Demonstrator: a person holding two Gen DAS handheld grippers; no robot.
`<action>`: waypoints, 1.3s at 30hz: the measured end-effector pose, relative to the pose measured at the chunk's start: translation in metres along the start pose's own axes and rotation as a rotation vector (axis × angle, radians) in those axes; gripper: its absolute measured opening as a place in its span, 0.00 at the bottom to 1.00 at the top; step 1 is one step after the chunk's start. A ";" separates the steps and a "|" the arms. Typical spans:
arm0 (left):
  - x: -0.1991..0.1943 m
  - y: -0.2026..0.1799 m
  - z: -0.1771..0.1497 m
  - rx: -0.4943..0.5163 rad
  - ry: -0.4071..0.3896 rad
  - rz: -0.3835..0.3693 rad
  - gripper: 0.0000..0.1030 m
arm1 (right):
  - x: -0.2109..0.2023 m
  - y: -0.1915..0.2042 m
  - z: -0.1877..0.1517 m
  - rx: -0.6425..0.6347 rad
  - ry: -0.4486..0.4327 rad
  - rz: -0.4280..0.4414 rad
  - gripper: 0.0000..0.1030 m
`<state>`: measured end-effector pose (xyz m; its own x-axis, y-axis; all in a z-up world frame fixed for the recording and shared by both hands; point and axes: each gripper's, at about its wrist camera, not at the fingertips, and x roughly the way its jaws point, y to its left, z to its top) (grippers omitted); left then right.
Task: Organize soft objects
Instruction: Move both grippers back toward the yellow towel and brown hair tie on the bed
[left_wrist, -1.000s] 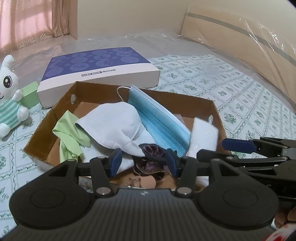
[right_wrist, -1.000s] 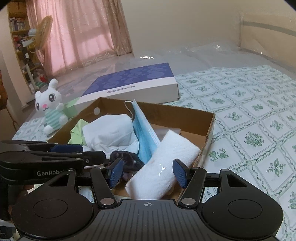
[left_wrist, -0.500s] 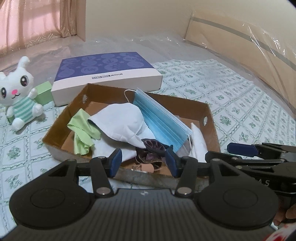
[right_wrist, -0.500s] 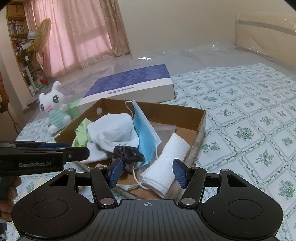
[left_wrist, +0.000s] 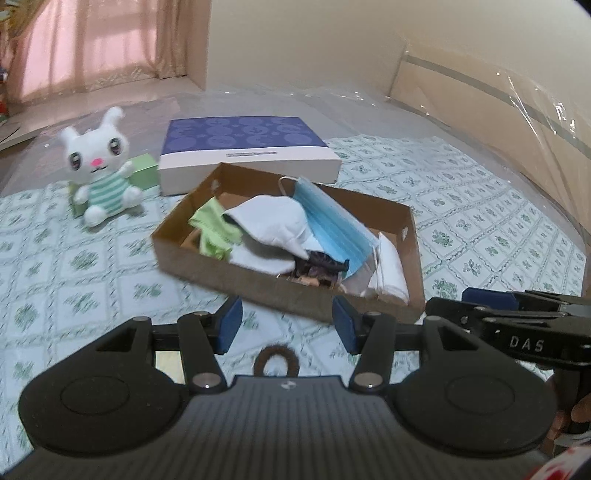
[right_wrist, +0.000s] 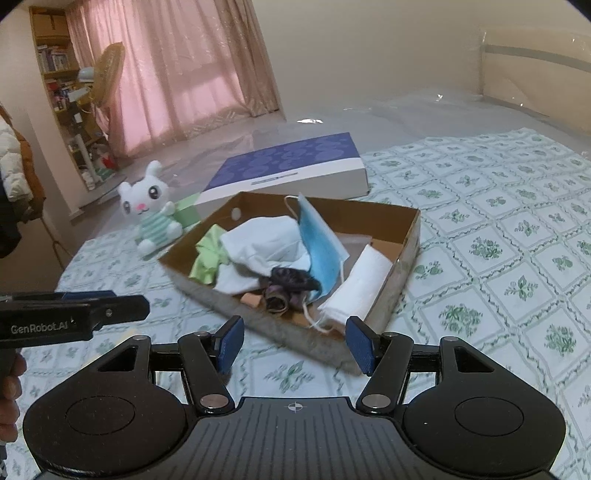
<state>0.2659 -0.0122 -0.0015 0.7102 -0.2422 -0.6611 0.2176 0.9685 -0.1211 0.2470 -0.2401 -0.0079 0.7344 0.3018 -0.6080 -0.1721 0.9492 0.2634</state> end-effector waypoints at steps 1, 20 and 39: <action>-0.008 0.001 -0.004 -0.010 -0.001 0.008 0.49 | -0.004 0.002 -0.001 -0.002 0.000 0.004 0.60; -0.114 0.004 -0.063 -0.079 -0.023 0.099 0.51 | -0.072 0.041 -0.037 -0.067 0.012 0.070 0.61; -0.166 0.010 -0.122 -0.123 -0.001 0.184 0.52 | -0.092 0.077 -0.082 -0.149 0.088 0.168 0.62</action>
<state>0.0681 0.0450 0.0164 0.7309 -0.0605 -0.6798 0.0007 0.9961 -0.0880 0.1119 -0.1871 0.0069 0.6286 0.4569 -0.6293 -0.3868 0.8857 0.2567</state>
